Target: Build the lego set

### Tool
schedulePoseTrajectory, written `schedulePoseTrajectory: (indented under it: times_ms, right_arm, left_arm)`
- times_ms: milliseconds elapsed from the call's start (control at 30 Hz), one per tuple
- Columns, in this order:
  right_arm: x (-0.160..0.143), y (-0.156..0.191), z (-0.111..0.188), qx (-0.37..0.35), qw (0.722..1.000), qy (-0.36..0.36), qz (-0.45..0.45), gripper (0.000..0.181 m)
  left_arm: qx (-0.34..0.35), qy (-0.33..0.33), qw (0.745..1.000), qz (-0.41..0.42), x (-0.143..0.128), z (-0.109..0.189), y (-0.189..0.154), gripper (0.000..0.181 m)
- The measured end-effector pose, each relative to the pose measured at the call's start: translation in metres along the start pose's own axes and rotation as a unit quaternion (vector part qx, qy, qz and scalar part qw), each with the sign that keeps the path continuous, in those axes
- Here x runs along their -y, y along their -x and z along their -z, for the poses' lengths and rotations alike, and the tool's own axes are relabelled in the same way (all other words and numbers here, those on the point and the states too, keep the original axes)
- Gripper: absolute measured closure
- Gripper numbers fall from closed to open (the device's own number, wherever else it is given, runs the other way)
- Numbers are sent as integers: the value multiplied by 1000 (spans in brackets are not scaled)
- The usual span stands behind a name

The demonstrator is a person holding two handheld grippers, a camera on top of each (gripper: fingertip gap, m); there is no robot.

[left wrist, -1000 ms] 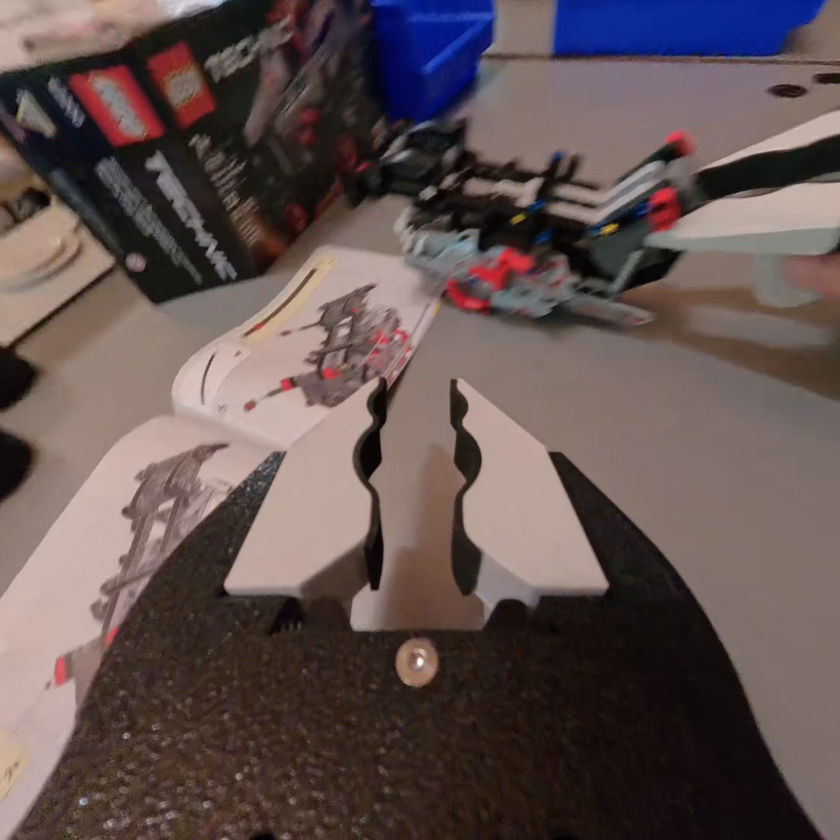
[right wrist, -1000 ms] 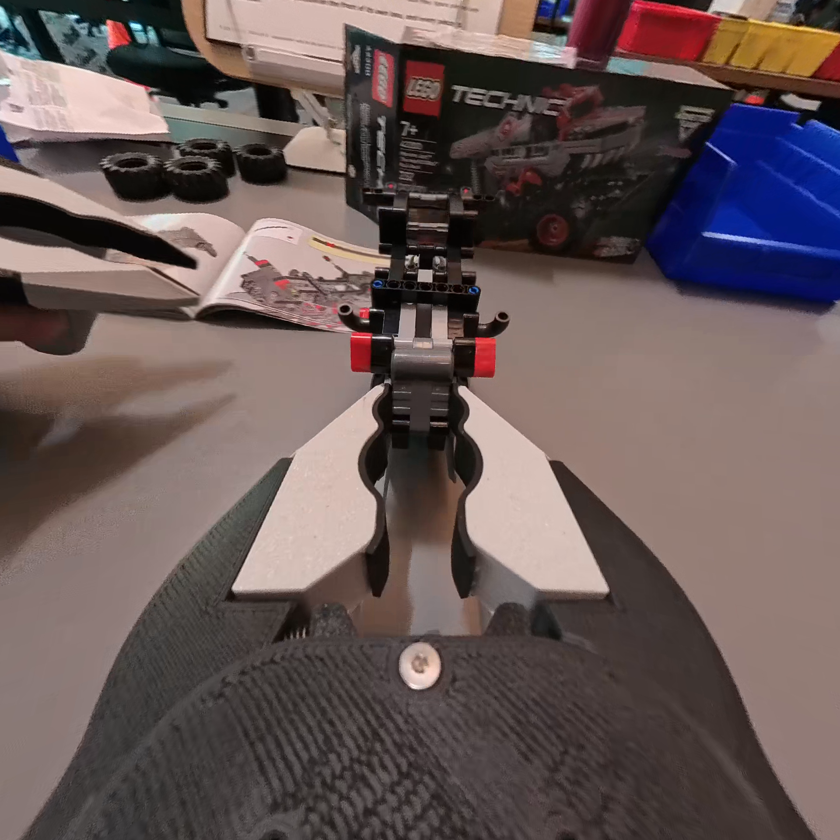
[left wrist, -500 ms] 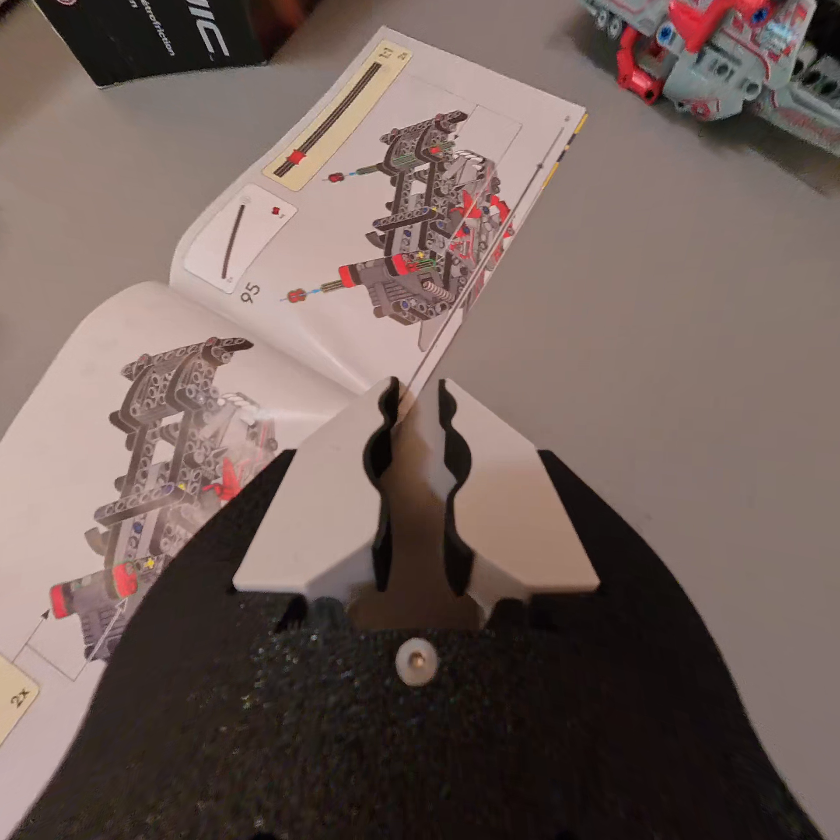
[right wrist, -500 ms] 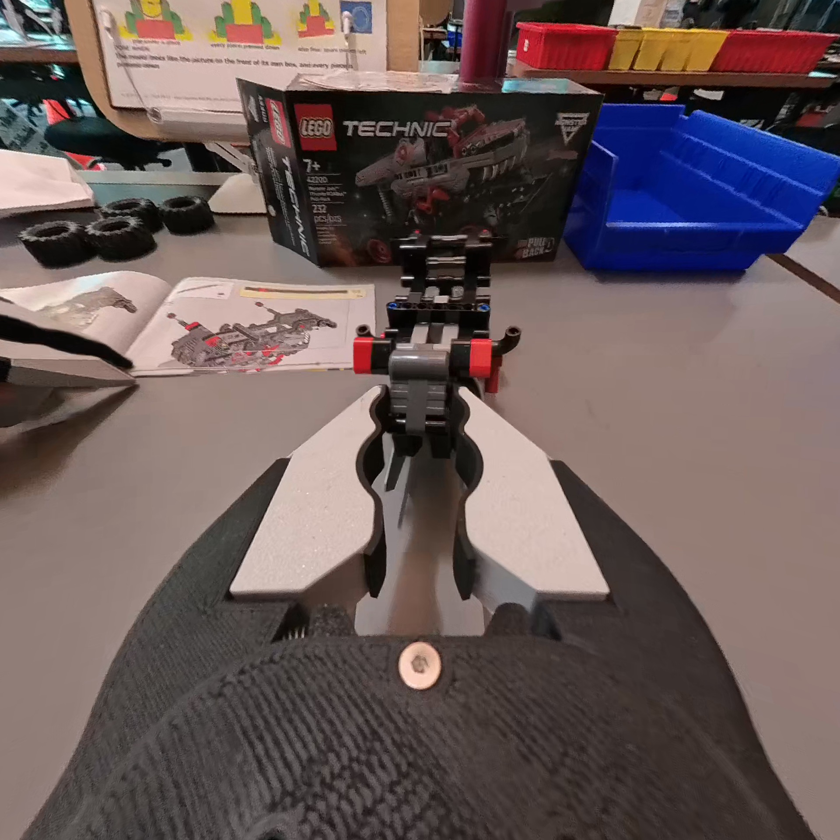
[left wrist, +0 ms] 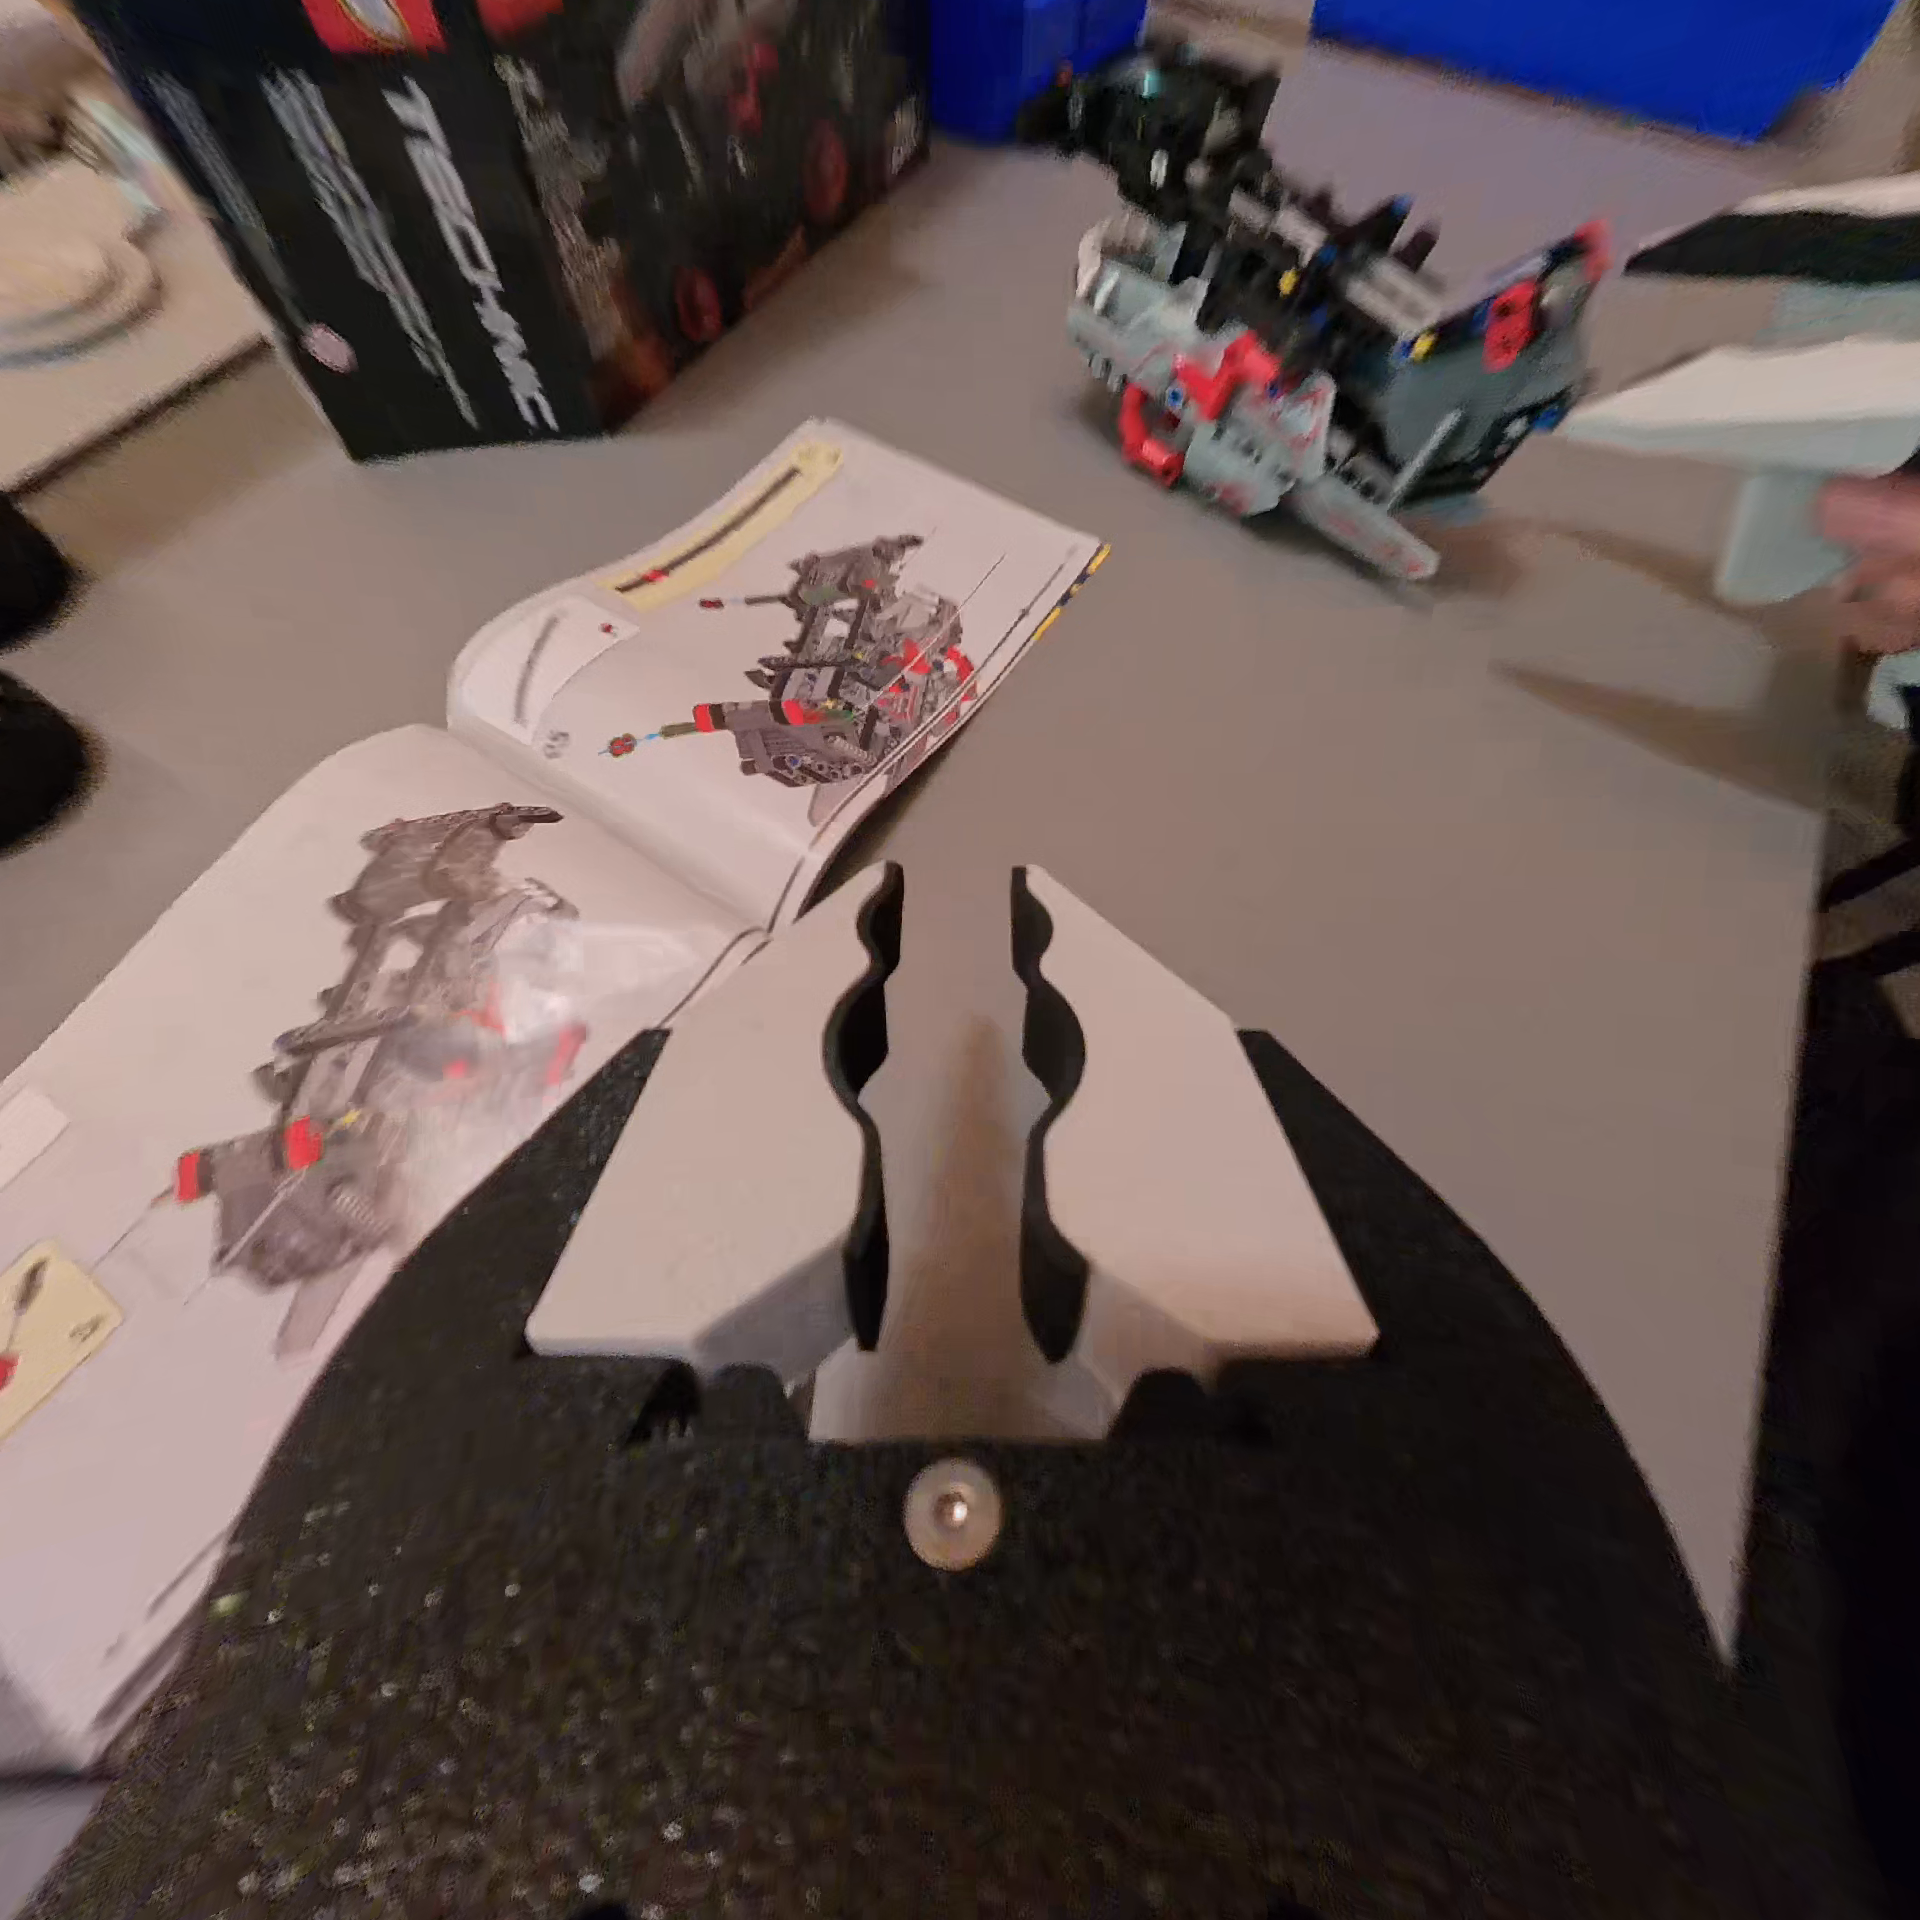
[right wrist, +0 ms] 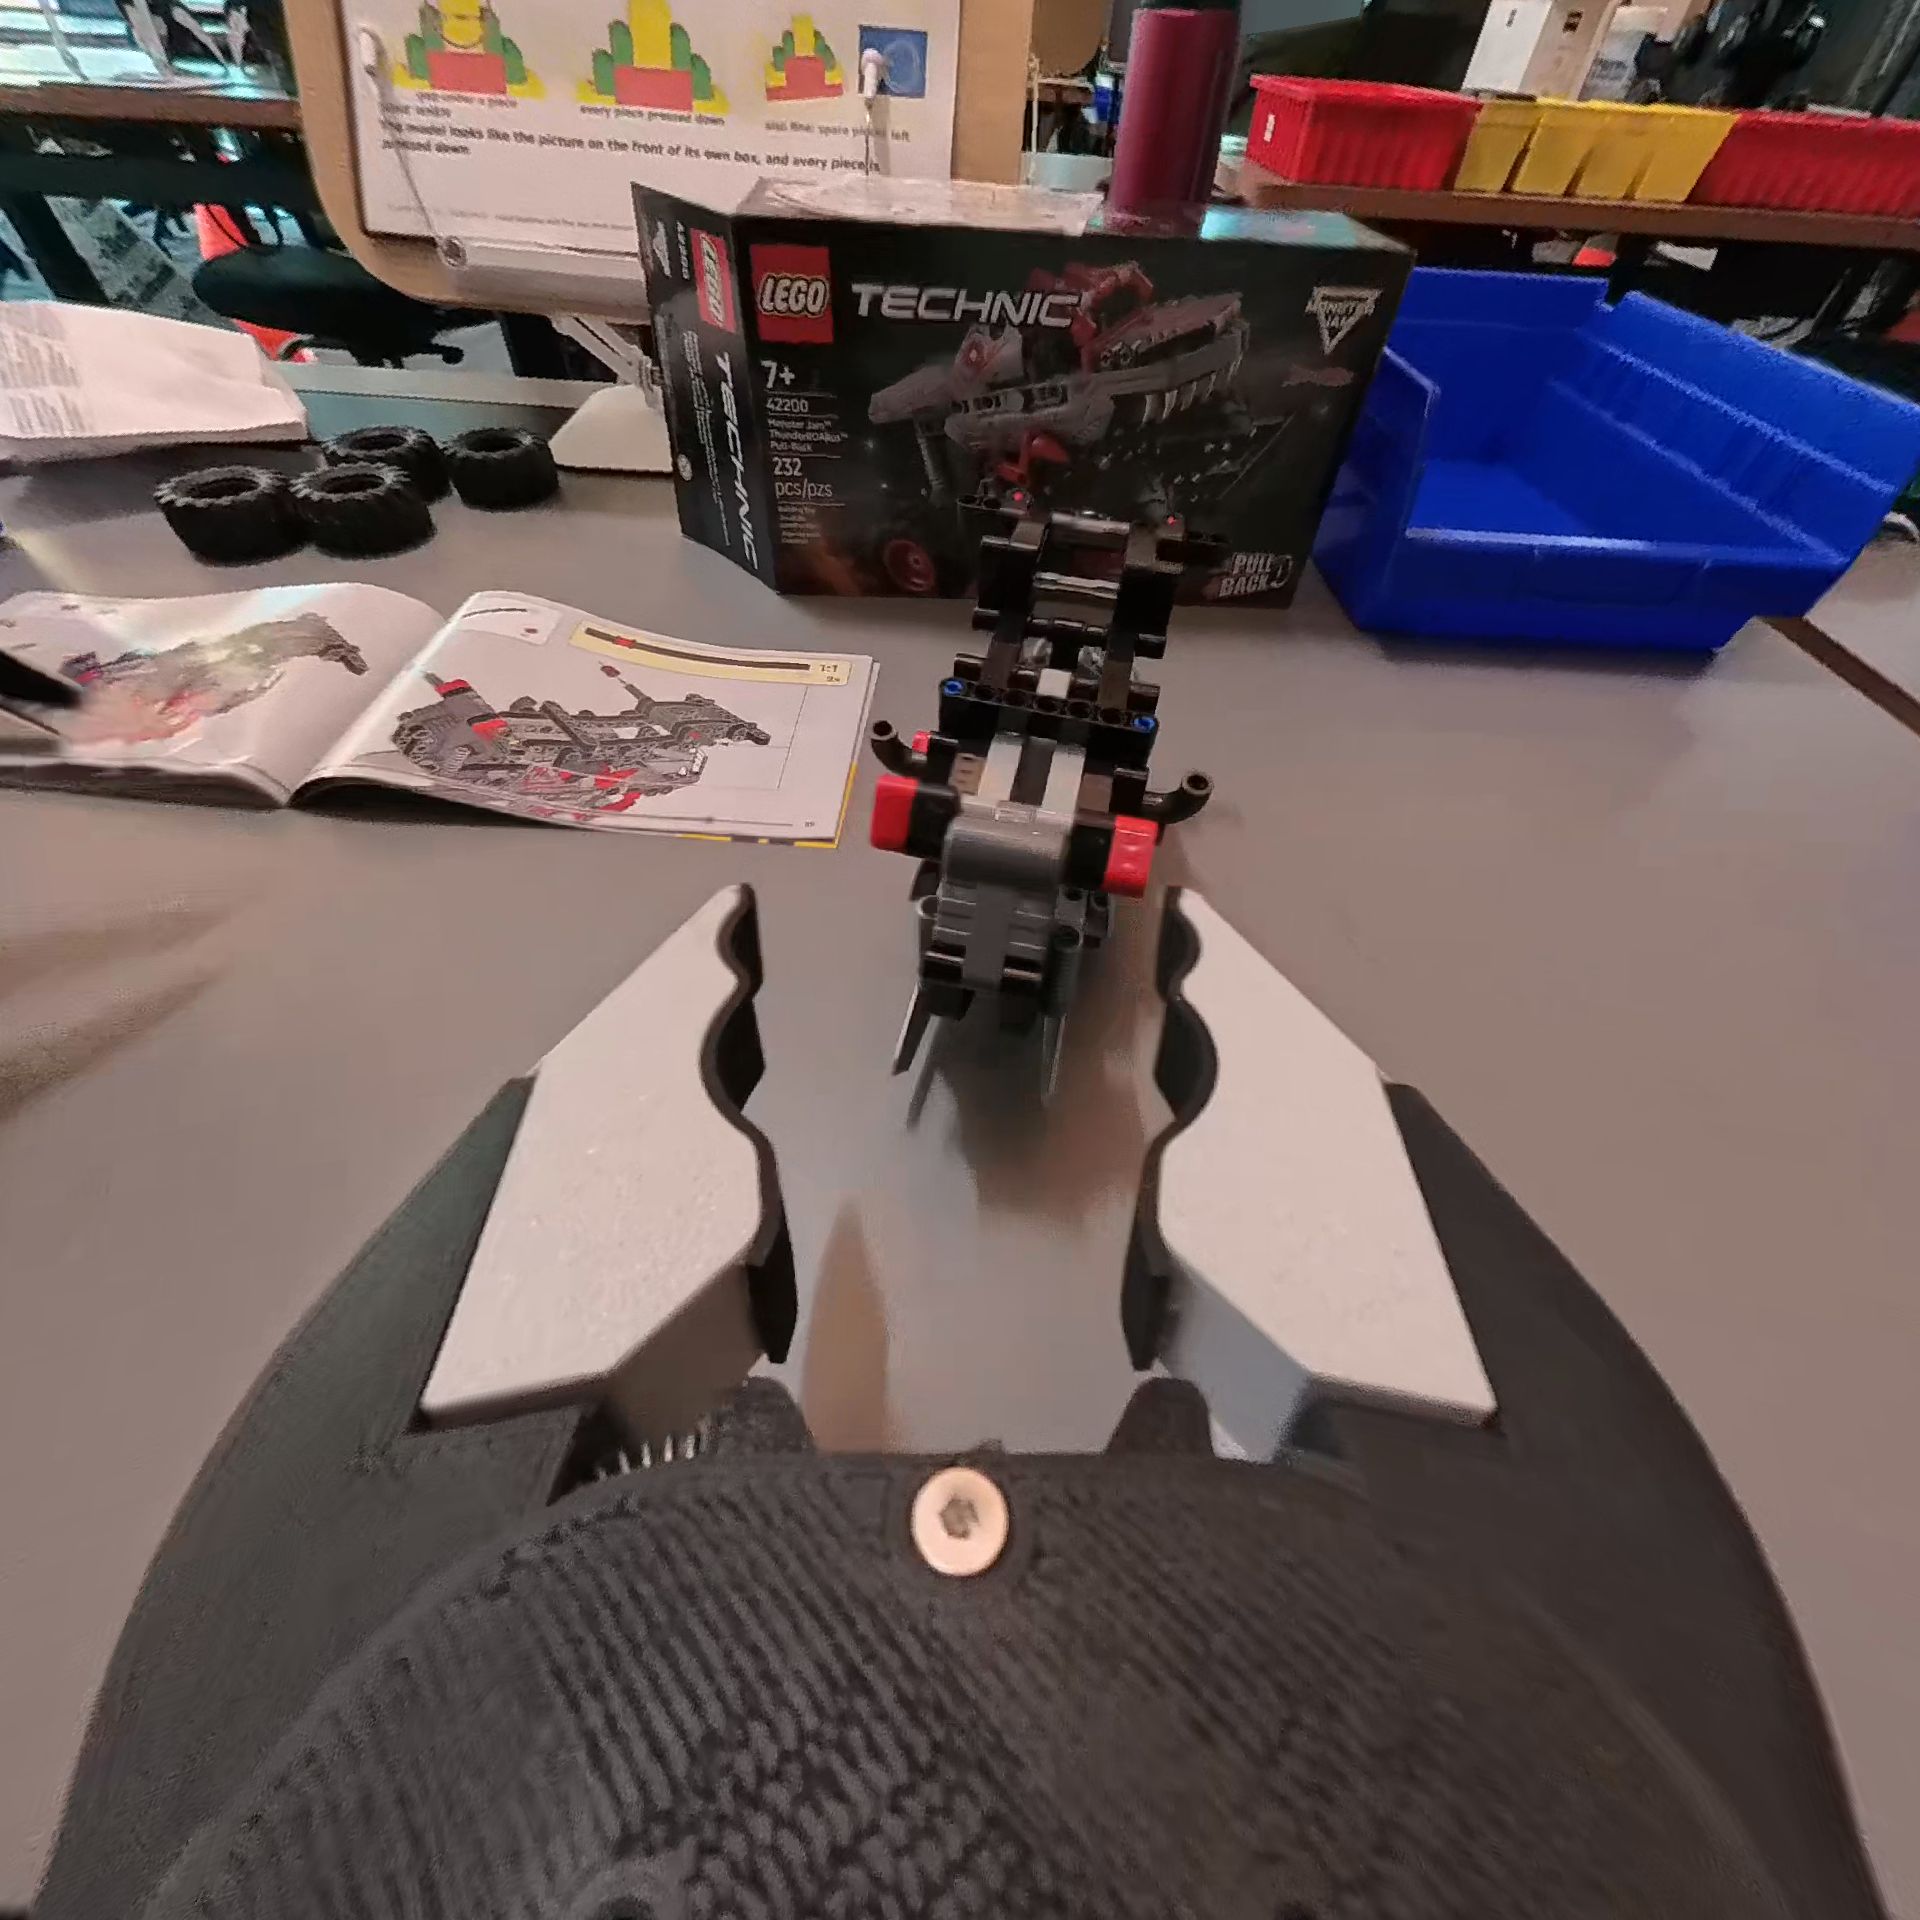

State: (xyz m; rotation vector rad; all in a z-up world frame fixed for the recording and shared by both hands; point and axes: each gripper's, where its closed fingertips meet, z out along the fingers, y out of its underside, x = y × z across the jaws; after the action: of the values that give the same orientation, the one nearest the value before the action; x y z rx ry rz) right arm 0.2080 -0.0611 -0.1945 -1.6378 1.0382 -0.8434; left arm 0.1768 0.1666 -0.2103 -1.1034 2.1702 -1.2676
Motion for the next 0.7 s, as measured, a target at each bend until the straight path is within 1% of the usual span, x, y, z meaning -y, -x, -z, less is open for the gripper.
schedulePoseTrajectory:
  times_ms: [67, 100, 133, 200, 233, 300, 367, 467, 500, 533, 567, 633, 700]
  right_arm:
    - [-1, -1, 13, 1, 1000, 11, 12, 89]
    - [-3, -3, 19, -4, 1000, 19, 20, 84]
    - [-1, -4, 26, -9, 999, 21, 30, 80]
    - [12, 1, 38, -17, 998, 2, 60, 80]
    - [21, 10, 42, -12, 997, -13, 76, 81]
    - [39, 42, 47, 27, 994, -45, 93, 88]
    - [47, 84, 47, 101, 989, -73, 83, 101]
    - [42, 149, 40, 219, 969, -87, 78, 113]
    - [36, 168, 35, 253, 960, -82, 87, 115]
    - [30, 182, 29, 276, 954, -71, 97, 114]
    - [24, 192, 22, 294, 948, -57, 107, 113]
    - [16, 207, 12, 323, 938, -35, 122, 111]
    - [17, 212, 3, 340, 930, -34, 133, 113]
  left_arm:
    - [36, -19, 999, -4, 4, 36, 7, 168]
    - [70, -2, 998, 1, -4, 53, 18, 170]
    - [110, 37, 993, 20, -21, 69, 34, 167]
    - [171, 123, 973, 90, -61, 93, 56, 149]
    - [192, 141, 964, 115, -76, 99, 62, 141]
    - [234, 155, 950, 134, -102, 104, 73, 134]
    - [276, 158, 936, 150, -119, 105, 83, 135]
    - [292, 147, 927, 184, -131, 94, 91, 136]
    - [306, 131, 924, 187, -129, 94, 97, 142]
    - [315, 127, 922, 185, -129, 94, 101, 144]
    - [316, 125, 922, 187, -129, 94, 102, 150]
    - [314, 117, 922, 195, -129, 92, 102, 170]
    - [321, 107, 918, 205, -130, 95, 103, 173]
